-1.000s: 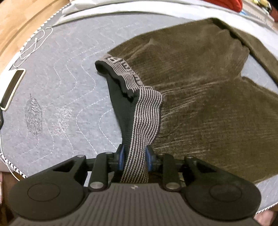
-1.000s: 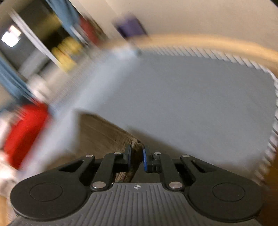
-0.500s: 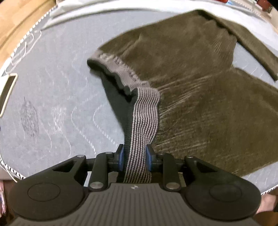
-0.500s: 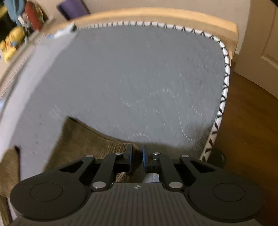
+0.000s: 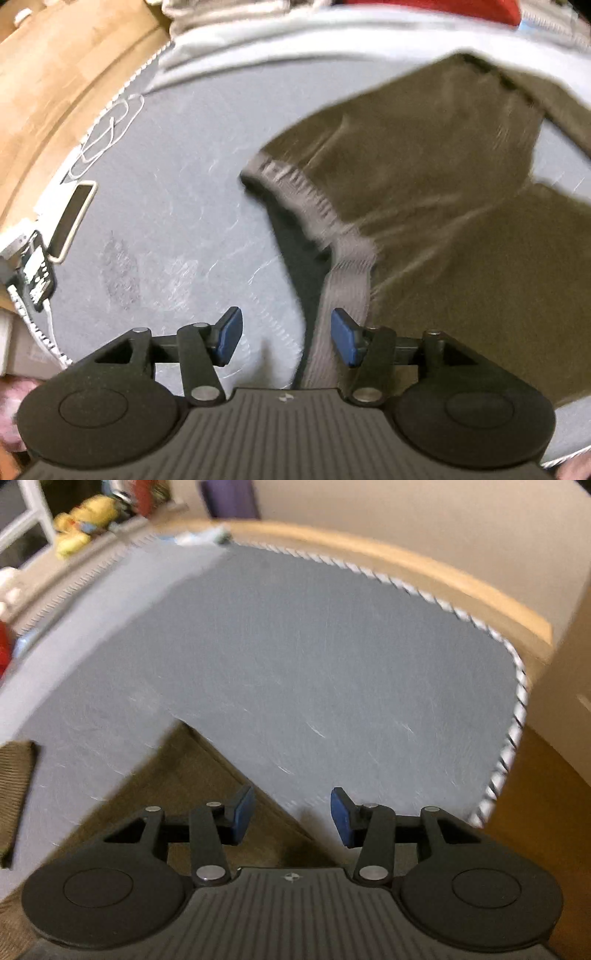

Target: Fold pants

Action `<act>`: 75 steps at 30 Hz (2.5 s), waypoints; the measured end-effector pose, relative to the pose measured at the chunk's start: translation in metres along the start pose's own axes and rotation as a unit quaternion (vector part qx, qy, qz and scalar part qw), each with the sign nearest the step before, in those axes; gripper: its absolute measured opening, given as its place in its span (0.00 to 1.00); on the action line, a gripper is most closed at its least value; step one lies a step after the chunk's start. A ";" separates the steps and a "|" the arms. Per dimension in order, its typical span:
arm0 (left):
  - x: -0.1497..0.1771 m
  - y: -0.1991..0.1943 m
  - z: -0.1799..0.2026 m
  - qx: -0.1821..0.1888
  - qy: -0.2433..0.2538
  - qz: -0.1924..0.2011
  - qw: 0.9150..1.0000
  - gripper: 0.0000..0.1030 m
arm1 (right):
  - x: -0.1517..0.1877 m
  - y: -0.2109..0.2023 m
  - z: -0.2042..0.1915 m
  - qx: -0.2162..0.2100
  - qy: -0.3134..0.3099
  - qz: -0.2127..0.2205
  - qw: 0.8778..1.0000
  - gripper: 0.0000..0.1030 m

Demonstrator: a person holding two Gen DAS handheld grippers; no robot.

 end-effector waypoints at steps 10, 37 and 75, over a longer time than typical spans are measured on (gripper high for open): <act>0.031 0.041 0.075 0.081 0.159 -0.129 0.975 0.59 | -0.002 0.009 -0.088 -0.104 -0.098 -0.030 0.989 0.47; -0.105 0.006 0.265 0.179 0.061 0.098 0.977 0.09 | 0.043 0.011 -0.411 -0.254 -0.388 0.049 0.884 0.40; -0.129 0.043 0.302 0.429 0.285 0.044 0.856 0.06 | -0.275 -0.044 -0.314 -0.179 -0.287 0.107 0.935 0.11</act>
Point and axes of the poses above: each gripper's, at about its wrist camera, not at the fingertips, and y roughly the way its jaws point, z to its right, x to its underside, the point moved 1 cm from there along y, roughly the way its jaws point, and after that the axes turned 7 degrees about -y, right-handed, at the moved point
